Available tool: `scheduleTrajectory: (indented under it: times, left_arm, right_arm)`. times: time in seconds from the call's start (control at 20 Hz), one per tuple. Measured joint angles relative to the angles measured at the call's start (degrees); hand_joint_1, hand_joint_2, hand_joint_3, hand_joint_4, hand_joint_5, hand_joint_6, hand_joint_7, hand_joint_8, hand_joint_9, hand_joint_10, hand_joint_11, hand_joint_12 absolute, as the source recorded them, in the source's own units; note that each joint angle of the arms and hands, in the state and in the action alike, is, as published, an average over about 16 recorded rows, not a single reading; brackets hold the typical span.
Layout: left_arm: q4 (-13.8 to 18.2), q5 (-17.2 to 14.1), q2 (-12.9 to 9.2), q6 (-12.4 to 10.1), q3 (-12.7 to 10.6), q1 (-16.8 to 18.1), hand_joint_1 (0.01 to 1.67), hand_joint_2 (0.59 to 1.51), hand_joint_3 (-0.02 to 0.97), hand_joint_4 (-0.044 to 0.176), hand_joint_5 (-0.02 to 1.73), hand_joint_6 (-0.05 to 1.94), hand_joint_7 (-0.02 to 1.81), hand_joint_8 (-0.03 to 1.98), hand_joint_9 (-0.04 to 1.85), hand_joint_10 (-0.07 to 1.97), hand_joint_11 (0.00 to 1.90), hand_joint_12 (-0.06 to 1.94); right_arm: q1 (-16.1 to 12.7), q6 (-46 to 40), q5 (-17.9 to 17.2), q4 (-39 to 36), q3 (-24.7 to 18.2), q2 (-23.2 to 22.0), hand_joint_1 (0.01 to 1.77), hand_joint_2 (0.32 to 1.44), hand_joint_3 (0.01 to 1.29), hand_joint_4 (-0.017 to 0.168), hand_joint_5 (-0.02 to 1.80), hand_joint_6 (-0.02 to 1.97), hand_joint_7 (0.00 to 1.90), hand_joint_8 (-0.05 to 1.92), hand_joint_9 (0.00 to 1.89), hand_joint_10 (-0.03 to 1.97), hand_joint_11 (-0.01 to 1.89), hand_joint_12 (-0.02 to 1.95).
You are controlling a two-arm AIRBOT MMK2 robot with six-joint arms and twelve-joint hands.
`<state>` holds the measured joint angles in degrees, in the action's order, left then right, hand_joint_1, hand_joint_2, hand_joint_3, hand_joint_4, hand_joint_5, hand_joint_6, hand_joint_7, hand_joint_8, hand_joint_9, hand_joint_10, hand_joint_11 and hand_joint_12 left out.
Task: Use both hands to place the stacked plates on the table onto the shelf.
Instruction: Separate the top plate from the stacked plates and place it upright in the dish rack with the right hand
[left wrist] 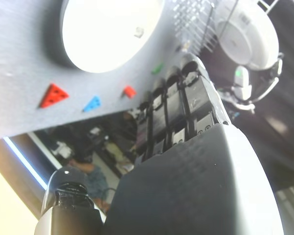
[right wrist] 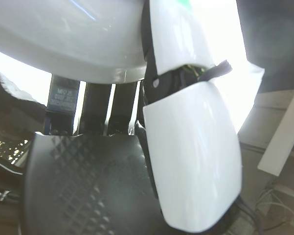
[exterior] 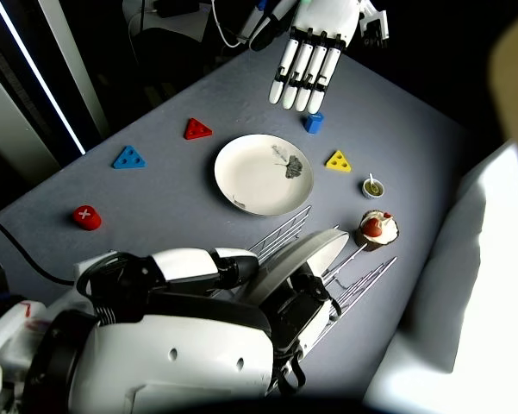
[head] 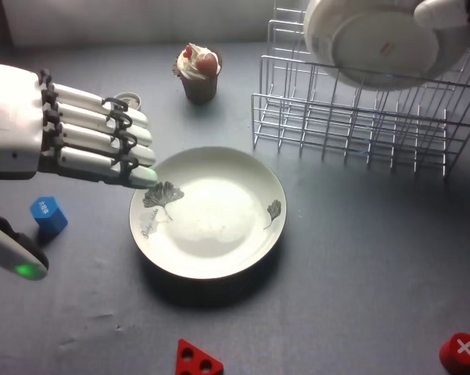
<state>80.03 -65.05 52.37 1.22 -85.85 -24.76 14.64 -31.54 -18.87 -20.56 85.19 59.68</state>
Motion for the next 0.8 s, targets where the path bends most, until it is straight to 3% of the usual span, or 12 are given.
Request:
scheduleTrajectory:
  times: [0.35,0.8]
  left_arm:
    - [1.5,0.4,0.2,-0.3,0.1,-0.2,0.02,1.061,-0.004,0.001,0.17,0.02,0.19,0.01,0.16,0.01,0.16,0.01]
    - [1.8,1.4,0.3,-0.3,0.4,-0.9,0.02,1.062,-0.003,0.001,0.16,0.02,0.18,0.01,0.16,0.01,0.15,0.01]
  right_arm:
    - [1.8,0.0,-1.6,0.7,1.6,1.5,1.50,0.97,0.01,-0.009,0.85,0.87,1.05,0.68,1.14,0.64,0.98,1.33]
    - [3.4,0.0,-3.6,0.7,3.1,2.5,1.40,1.00,0.01,-0.009,0.83,0.98,1.06,0.76,1.14,0.28,1.09,0.65]
